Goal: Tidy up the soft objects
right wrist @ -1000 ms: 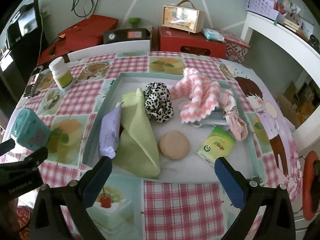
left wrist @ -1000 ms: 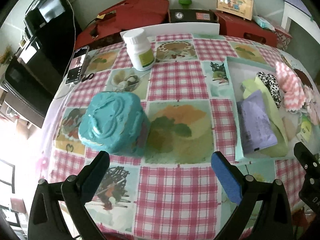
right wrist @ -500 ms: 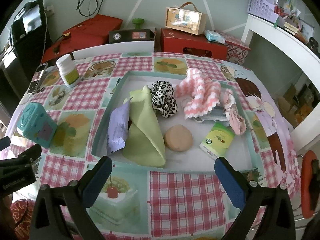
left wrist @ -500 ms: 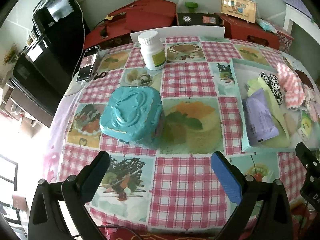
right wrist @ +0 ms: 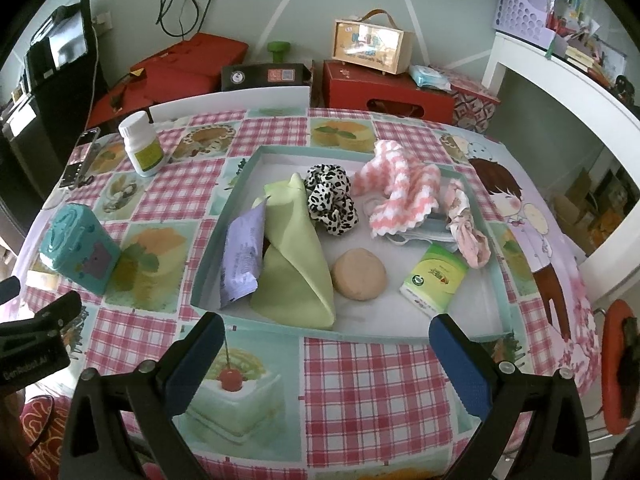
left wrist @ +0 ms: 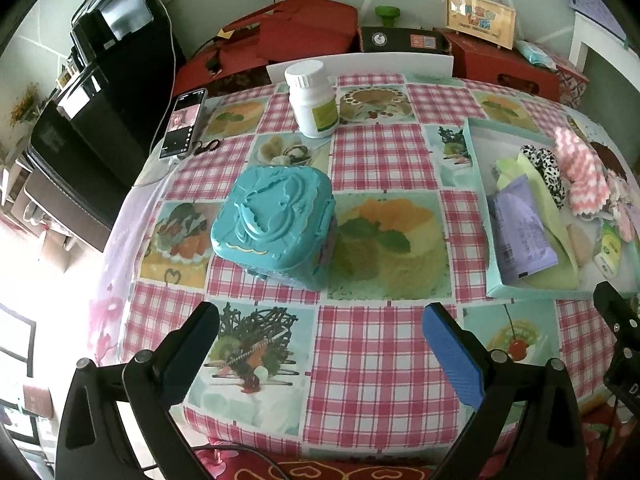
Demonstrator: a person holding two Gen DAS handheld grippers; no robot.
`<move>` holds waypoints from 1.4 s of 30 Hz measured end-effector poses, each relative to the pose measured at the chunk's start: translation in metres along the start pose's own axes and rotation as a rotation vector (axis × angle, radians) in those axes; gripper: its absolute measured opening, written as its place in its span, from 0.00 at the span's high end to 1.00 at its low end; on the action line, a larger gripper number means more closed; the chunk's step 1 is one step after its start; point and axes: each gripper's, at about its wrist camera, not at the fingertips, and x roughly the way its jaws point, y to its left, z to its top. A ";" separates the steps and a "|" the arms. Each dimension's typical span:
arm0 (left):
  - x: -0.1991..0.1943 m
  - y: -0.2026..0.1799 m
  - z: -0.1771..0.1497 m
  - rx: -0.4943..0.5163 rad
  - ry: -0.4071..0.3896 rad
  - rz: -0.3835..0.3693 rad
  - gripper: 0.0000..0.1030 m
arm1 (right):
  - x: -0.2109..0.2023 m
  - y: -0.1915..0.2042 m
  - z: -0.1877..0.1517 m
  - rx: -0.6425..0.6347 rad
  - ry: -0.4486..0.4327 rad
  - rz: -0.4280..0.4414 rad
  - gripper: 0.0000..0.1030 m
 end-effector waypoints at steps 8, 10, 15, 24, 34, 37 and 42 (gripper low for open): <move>0.009 0.002 -0.001 -0.004 0.025 0.005 0.02 | 0.002 0.001 0.000 0.011 0.000 0.014 0.00; 0.011 0.003 -0.001 -0.008 0.027 0.004 0.02 | 0.002 0.001 0.000 0.013 -0.001 0.017 0.00; 0.013 0.003 -0.002 -0.008 0.032 0.005 0.02 | 0.003 0.000 0.000 0.018 -0.001 0.021 0.00; 0.020 0.002 -0.003 0.001 0.047 0.016 0.02 | 0.005 -0.001 0.000 0.024 0.001 0.022 0.00; 0.025 0.000 -0.003 0.009 0.056 0.010 0.02 | 0.006 0.002 0.001 0.011 0.002 0.021 0.00; 0.026 0.000 -0.003 0.010 0.061 0.002 0.02 | 0.006 0.002 0.001 0.008 0.001 0.024 0.00; 0.029 0.000 -0.003 0.013 0.069 -0.015 0.02 | 0.008 0.001 0.001 0.013 0.004 0.030 0.00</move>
